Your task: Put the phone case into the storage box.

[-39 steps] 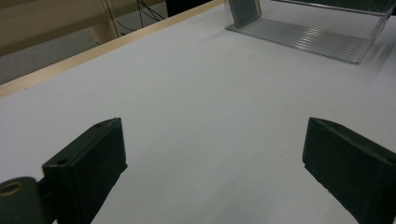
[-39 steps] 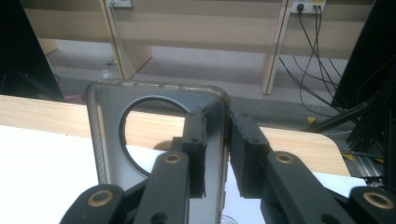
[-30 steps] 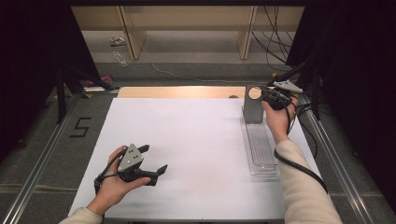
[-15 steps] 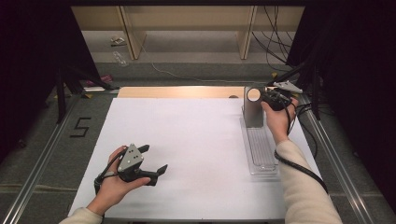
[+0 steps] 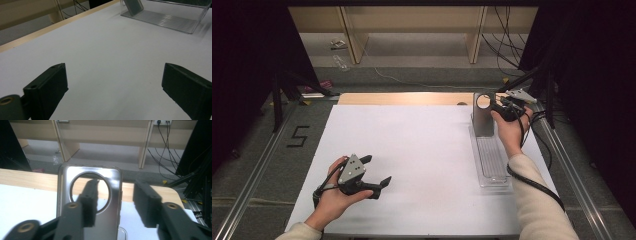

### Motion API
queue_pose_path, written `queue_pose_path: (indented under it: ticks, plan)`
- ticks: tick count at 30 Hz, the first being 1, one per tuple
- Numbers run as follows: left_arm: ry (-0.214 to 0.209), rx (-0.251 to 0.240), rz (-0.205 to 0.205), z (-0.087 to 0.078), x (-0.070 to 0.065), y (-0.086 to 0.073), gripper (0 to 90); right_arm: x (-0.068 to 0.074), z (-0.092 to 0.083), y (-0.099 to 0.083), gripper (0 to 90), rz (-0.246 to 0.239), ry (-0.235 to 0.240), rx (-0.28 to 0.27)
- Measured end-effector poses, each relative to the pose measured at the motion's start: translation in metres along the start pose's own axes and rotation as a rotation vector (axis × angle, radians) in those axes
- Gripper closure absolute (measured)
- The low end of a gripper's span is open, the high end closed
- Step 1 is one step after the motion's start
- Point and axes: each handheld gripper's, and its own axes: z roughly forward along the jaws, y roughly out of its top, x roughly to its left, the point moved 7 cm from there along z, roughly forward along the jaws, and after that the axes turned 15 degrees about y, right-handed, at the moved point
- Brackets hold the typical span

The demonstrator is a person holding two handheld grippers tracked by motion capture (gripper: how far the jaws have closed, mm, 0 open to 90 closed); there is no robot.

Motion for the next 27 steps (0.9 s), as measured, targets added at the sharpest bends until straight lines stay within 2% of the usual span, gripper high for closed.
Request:
queue_pose_path:
  ticks: [12,18,27]
  plan:
    - [0.0,0.001,0.0,0.0,0.0,0.0,6.1,0.008,-0.02,0.001,29.5,0.003,0.029,-0.003]
    - [0.0,0.0,0.003,0.0,0.0,0.0,6.2,0.017,-0.027,-0.001,23.6,0.006,0.071,-0.008]
    - [0.0,0.0,0.003,0.0,0.0,0.001,6.2,0.03,-0.036,0.001,20.5,-0.013,0.096,-0.013]
